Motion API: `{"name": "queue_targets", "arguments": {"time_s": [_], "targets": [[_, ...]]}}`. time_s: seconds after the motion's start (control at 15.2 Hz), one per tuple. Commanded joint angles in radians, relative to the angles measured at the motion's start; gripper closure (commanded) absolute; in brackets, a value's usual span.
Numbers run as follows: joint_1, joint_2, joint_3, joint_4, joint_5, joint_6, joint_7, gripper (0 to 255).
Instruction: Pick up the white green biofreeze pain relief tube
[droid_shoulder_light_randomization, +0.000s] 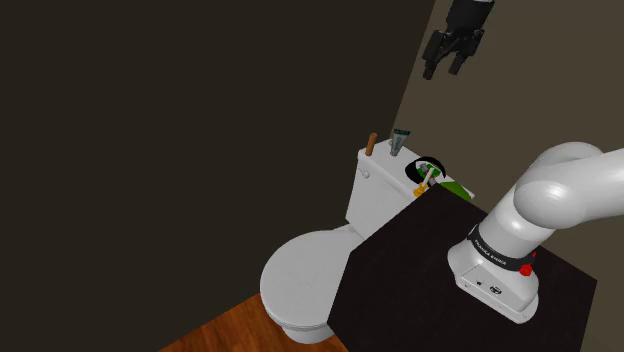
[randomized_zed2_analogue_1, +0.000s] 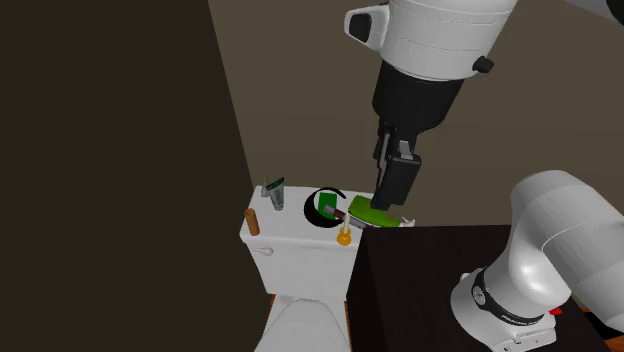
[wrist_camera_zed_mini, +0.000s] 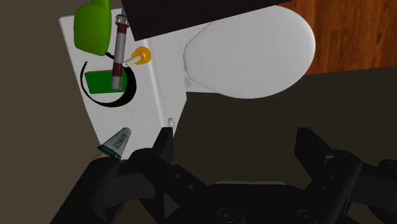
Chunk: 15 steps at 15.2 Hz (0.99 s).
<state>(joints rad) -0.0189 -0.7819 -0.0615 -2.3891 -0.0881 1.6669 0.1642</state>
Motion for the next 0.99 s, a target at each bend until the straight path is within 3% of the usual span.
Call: {"name": "queue_targets", "arguments": {"time_s": [0.0,0.46,0.92], "targets": [[0.0,0.0,0.0,0.0,0.0,0.0,0.0,0],[-0.018,0.09,-0.142,-0.088,-0.083,0.192,-0.192,0],[-0.019,0.269,-0.291,-0.099,-0.132,0.397,-0.386,0]]}}
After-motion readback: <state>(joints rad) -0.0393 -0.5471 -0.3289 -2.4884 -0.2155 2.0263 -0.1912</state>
